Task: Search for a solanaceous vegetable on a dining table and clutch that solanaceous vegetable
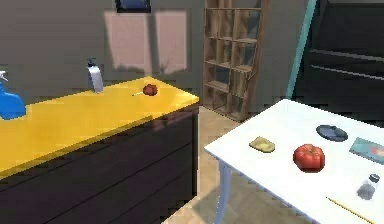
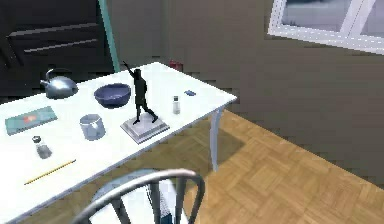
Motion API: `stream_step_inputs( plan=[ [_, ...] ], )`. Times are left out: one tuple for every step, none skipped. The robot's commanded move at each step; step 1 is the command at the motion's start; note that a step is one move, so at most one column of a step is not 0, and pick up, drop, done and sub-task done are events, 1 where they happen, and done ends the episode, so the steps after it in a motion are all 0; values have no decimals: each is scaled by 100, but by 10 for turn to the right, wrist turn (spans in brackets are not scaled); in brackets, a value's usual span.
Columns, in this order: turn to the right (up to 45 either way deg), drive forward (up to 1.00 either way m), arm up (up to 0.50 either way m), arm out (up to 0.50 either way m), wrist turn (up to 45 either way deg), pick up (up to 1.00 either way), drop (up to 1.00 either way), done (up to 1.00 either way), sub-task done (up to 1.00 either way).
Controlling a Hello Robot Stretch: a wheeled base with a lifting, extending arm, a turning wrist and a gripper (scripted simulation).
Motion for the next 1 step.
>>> stream_step_inputs(
  plan=[
    [60,0,0,0,0,0,0,0,0]
  ],
)
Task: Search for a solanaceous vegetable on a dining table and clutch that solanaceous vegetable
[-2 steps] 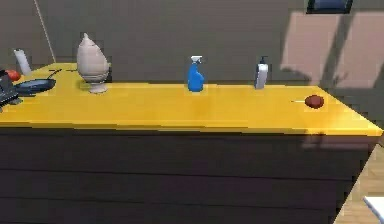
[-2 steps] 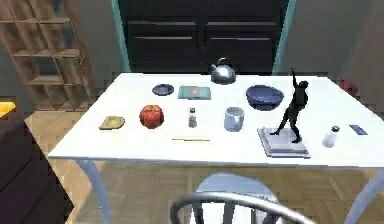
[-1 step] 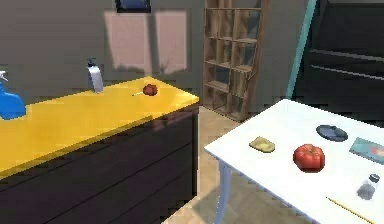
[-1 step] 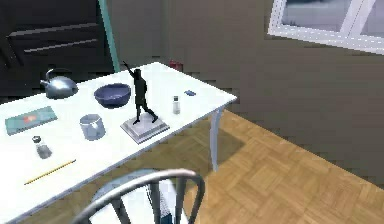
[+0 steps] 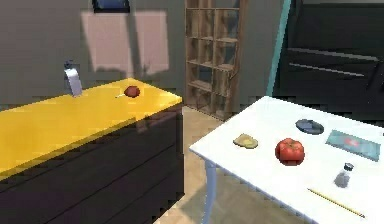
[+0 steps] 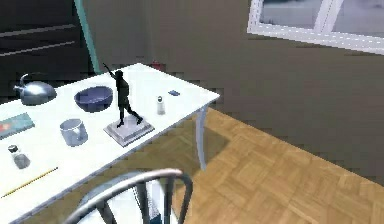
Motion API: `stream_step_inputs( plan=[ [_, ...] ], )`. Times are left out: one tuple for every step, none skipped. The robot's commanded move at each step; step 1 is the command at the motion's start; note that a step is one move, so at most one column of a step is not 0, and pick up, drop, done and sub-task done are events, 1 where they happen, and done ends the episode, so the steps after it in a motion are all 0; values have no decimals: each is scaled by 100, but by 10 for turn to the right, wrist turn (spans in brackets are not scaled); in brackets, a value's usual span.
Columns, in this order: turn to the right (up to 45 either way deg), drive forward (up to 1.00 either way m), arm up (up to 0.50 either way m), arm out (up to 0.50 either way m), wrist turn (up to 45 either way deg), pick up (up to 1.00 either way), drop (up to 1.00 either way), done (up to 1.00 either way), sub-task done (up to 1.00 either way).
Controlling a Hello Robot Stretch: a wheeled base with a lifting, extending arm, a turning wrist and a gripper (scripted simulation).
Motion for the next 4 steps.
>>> stream_step_inputs(
  plan=[
    [0,50,0,0,0,0,0,0,0],
    [-270,0,0,0,0,0,0,0,0],
    [0,0,50,0,0,0,0,0,0],
    [0,0,38,0,0,0,0,0,0]
  ],
)
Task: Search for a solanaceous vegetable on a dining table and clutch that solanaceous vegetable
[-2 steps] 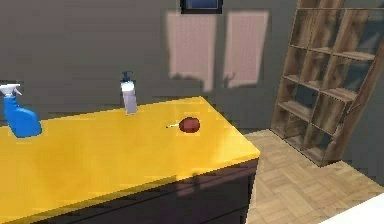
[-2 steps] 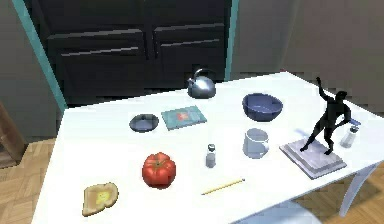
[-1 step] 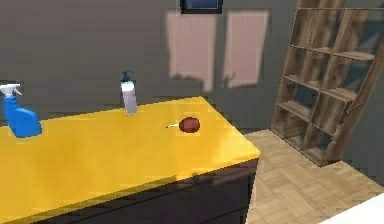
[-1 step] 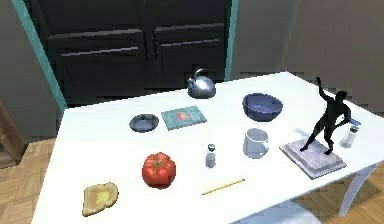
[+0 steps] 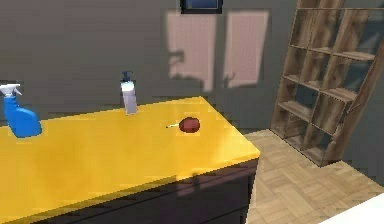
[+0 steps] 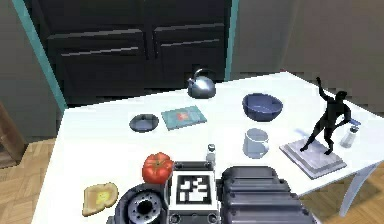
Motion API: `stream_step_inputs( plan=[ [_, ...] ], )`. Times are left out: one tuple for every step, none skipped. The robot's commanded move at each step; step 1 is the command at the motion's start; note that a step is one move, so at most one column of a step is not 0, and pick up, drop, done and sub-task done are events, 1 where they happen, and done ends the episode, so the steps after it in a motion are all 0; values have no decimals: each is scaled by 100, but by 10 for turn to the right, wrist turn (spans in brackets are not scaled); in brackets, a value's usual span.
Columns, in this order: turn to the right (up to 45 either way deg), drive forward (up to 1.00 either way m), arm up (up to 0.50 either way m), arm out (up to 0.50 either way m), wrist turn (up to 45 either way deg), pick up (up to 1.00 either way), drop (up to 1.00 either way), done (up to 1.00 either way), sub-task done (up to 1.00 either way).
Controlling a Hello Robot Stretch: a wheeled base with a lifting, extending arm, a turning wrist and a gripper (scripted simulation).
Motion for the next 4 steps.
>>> stream_step_inputs(
  plan=[
    [0,0,0,18,0,0,0,0,0],
    [0,0,0,0,450,0,0,0,0],
    [0,0,0,0,450,0,0,0,0],
    [0,0,0,0,450,0,0,0,0]
  ],
)
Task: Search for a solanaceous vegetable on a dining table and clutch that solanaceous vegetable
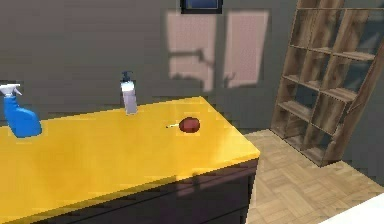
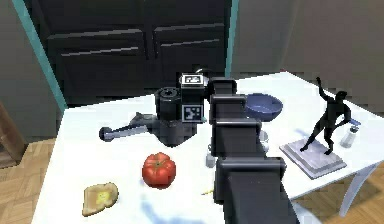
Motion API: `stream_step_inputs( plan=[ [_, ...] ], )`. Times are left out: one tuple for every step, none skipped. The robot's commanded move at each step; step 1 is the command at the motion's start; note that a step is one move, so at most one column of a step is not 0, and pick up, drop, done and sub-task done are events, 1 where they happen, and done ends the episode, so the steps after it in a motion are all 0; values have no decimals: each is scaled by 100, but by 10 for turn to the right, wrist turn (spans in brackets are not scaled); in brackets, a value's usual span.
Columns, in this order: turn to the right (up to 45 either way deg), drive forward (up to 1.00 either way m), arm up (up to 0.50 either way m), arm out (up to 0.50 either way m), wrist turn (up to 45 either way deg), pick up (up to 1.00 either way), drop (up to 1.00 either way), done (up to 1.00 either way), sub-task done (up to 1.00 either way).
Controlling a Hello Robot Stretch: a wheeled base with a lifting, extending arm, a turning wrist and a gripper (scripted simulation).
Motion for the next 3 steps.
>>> stream_step_inputs(
  plan=[
    [0,0,0,0,210,0,0,0,0],
    [0,0,-26,0,0,0,0,0,0],
    [0,0,0,0,0,100,0,0,0]
  ],
)
